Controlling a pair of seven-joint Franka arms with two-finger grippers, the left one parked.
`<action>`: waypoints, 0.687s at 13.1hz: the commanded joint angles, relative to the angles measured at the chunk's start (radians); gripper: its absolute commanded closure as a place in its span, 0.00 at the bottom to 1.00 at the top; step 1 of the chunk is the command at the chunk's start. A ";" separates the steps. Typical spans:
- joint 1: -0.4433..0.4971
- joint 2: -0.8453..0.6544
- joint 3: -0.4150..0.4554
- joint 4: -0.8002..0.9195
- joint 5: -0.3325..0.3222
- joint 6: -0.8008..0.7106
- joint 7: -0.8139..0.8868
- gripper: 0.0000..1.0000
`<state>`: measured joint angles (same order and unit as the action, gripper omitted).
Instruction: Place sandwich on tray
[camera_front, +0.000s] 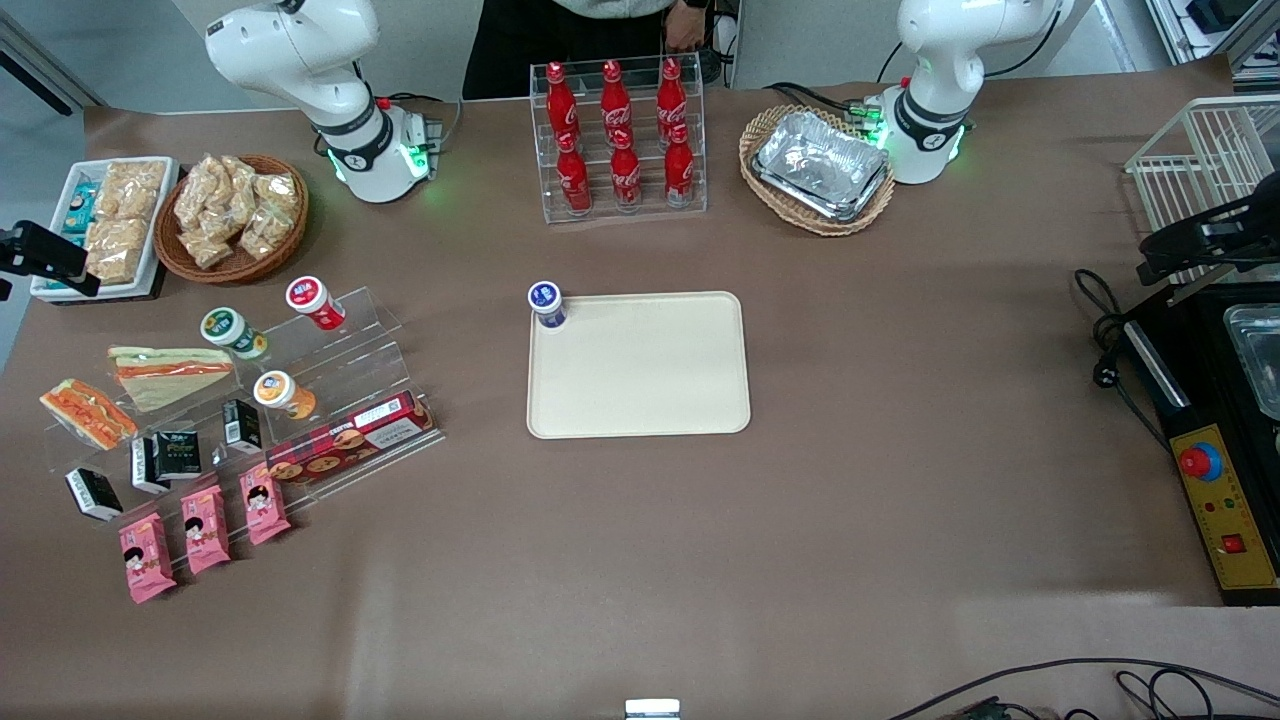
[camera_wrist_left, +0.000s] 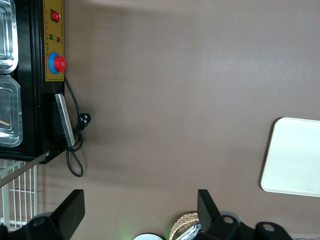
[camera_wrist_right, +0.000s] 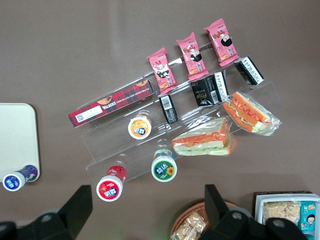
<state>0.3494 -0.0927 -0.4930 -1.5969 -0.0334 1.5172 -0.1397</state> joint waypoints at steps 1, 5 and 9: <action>0.000 -0.007 -0.003 0.006 0.041 -0.006 0.006 0.00; 0.003 0.002 -0.003 0.005 0.041 -0.008 0.011 0.00; 0.002 0.004 -0.003 -0.001 0.041 -0.014 0.011 0.00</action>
<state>0.3502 -0.0885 -0.4933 -1.5994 -0.0113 1.5171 -0.1396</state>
